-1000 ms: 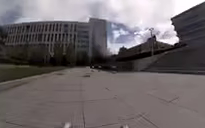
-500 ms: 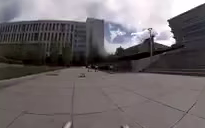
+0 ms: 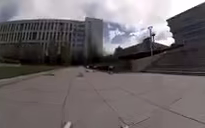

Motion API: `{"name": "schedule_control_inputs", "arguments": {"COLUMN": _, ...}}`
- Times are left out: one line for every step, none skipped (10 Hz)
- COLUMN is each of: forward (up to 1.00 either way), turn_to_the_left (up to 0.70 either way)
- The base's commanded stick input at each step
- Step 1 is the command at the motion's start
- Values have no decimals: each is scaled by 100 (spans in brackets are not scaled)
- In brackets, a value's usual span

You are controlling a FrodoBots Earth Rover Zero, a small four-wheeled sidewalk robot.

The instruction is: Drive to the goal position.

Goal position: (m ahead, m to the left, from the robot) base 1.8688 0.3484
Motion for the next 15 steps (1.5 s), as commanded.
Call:
{"name": "schedule_control_inputs", "arguments": {"forward": 100, "turn_to_the_left": 0}}
{"name": "schedule_control_inputs", "arguments": {"forward": 100, "turn_to_the_left": 0}}
{"name": "schedule_control_inputs", "arguments": {"forward": 100, "turn_to_the_left": 0}}
{"name": "schedule_control_inputs", "arguments": {"forward": 100, "turn_to_the_left": 0}}
{"name": "schedule_control_inputs", "arguments": {"forward": 100, "turn_to_the_left": 0}}
{"name": "schedule_control_inputs", "arguments": {"forward": 100, "turn_to_the_left": 0}}
{"name": "schedule_control_inputs", "arguments": {"forward": 100, "turn_to_the_left": 0}}
{"name": "schedule_control_inputs", "arguments": {"forward": 100, "turn_to_the_left": 0}}
{"name": "schedule_control_inputs", "arguments": {"forward": 100, "turn_to_the_left": 0}}
{"name": "schedule_control_inputs", "arguments": {"forward": 100, "turn_to_the_left": 0}}
{"name": "schedule_control_inputs", "arguments": {"forward": 100, "turn_to_the_left": 0}}
{"name": "schedule_control_inputs", "arguments": {"forward": 100, "turn_to_the_left": 0}}
{"name": "schedule_control_inputs", "arguments": {"forward": 100, "turn_to_the_left": 0}}
{"name": "schedule_control_inputs", "arguments": {"forward": 100, "turn_to_the_left": 0}}
{"name": "schedule_control_inputs", "arguments": {"forward": 100, "turn_to_the_left": 0}}
